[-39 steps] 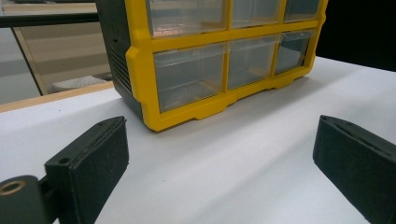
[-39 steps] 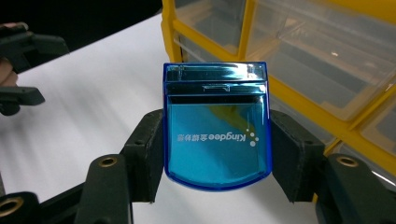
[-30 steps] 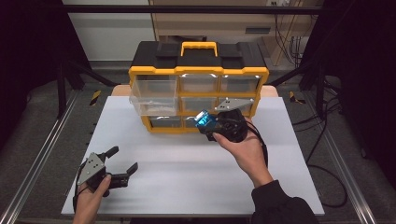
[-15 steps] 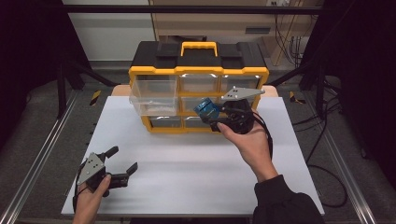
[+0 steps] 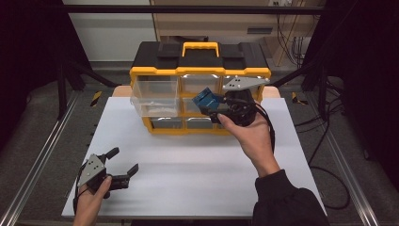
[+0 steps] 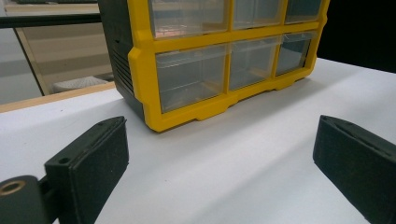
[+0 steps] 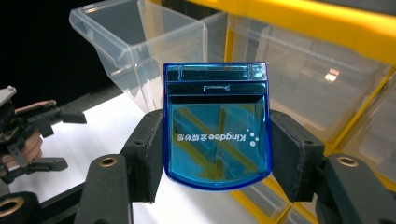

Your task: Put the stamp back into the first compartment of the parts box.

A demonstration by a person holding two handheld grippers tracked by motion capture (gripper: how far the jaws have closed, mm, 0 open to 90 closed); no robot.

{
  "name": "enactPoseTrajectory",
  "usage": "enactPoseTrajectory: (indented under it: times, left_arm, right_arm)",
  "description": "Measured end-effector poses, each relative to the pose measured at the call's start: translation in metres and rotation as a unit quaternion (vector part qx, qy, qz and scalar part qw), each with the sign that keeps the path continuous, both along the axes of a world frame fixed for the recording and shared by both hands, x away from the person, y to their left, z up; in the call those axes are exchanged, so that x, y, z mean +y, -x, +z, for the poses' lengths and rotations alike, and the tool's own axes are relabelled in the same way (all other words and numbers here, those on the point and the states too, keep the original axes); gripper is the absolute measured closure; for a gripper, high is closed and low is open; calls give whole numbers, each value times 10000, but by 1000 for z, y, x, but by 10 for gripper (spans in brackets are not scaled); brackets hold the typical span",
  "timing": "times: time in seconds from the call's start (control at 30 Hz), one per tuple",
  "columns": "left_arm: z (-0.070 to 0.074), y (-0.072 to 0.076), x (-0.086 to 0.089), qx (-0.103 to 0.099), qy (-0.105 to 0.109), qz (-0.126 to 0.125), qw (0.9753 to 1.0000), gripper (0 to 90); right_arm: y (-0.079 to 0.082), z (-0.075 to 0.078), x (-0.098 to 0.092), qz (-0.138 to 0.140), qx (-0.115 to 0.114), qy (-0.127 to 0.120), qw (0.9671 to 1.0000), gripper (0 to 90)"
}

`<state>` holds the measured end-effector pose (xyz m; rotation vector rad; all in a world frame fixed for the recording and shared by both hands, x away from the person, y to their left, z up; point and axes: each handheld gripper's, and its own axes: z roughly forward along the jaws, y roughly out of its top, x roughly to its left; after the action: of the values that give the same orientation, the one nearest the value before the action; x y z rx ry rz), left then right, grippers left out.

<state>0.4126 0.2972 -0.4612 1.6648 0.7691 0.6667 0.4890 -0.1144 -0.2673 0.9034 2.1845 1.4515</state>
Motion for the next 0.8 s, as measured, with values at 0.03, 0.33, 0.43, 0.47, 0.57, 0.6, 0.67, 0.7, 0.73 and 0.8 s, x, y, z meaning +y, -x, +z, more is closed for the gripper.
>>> enactPoseTrajectory:
  times: [0.03,0.33,0.43,0.47,0.57,0.6,0.67,0.7,0.73,0.8]
  left_arm:
    - [0,0,0,-1,-3,5,10000,30]
    - [0,0,0,-6,6,16,10000,27]
    - [0,0,0,-5,7,17,10000,27]
    - [0,0,0,-6,10,16,10000,27]
    - [0,0,0,-5,10,18,10000,27]
    - [0,0,0,-6,9,16,10000,27]
    - [0,0,0,-8,12,14,10000,27]
    - [0,0,0,-7,10,16,10000,27]
    - [0,0,0,-7,9,19,10000,27]
    - [0,0,0,-11,6,23,10000,27]
  right_arm:
    - [0,2,1,19,-12,3,10000,420]
    - [-5,13,5,33,-62,-83,9999,420]
    - [-7,16,6,34,-82,-98,9999,420]
    - [-7,17,6,36,-74,-118,9999,420]
    - [-8,20,7,49,-80,-146,9998,420]
    - [-8,21,8,52,-92,-149,9998,420]
    - [-9,22,9,70,-100,-170,9998,420]
    - [-10,23,10,79,-104,-177,9998,420]
    - [-10,24,10,87,-110,-189,9997,420]
    - [-11,25,12,105,-104,-220,9996,420]
